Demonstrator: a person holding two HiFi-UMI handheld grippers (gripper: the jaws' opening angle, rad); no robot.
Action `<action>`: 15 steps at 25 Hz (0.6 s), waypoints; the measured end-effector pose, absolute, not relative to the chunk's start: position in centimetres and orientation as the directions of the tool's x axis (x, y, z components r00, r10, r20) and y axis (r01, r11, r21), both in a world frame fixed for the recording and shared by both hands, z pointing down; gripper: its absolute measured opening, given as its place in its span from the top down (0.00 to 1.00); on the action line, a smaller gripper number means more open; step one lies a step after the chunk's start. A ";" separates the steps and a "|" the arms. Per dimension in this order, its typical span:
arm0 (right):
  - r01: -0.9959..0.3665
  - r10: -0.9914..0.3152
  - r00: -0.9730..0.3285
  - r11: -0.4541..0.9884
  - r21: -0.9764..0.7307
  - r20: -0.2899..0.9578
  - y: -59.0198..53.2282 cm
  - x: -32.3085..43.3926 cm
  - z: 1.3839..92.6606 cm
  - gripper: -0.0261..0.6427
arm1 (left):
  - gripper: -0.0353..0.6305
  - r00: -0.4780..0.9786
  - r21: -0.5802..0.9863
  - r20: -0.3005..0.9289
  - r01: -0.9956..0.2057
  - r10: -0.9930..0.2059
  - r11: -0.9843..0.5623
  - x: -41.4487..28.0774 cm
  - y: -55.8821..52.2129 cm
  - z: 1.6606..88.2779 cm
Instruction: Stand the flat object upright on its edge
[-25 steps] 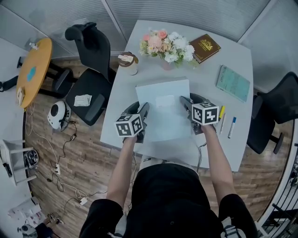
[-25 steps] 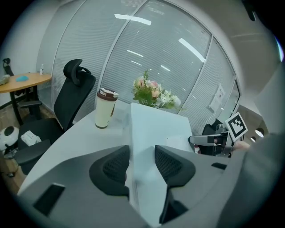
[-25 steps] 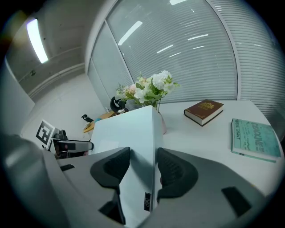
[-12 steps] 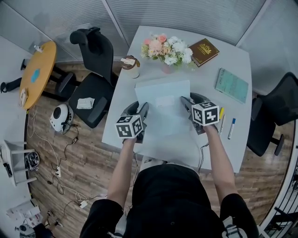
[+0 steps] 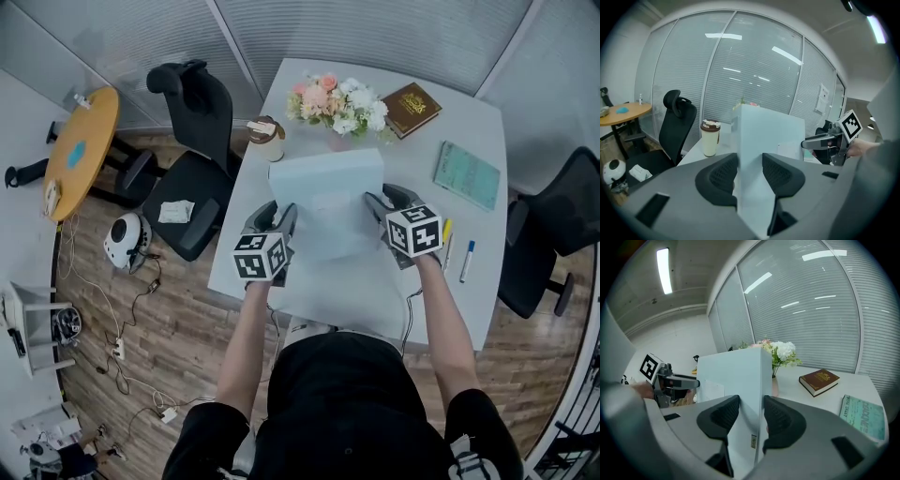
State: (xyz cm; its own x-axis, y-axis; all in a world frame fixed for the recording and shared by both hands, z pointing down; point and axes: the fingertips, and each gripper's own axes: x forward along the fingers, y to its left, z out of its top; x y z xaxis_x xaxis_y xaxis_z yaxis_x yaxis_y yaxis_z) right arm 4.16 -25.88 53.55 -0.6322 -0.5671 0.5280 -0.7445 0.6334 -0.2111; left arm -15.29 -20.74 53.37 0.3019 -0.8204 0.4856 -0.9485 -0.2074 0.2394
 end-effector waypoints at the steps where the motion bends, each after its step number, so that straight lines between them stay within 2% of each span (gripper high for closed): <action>1: -0.745 -0.571 -0.632 0.635 -0.206 0.524 -26.0 4.1 53.4 0.68 | 0.67 0.300 0.232 0.481 -0.950 -0.824 -0.210 -15.4 -20.8 53.2; 15: -0.758 -0.637 -0.618 0.639 -0.133 0.461 -28.3 3.6 51.5 0.69 | 0.68 0.282 0.175 0.419 -0.958 -0.863 -0.228 -16.1 -23.3 51.4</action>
State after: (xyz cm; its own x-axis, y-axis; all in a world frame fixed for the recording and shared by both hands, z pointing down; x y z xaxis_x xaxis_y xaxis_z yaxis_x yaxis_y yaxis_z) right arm 3.60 -28.34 51.50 -0.6180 -0.6371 0.4607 -0.7576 0.6390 -0.1326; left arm -16.09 -23.34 51.43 0.2821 -0.8629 0.4193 -0.9578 -0.2281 0.1749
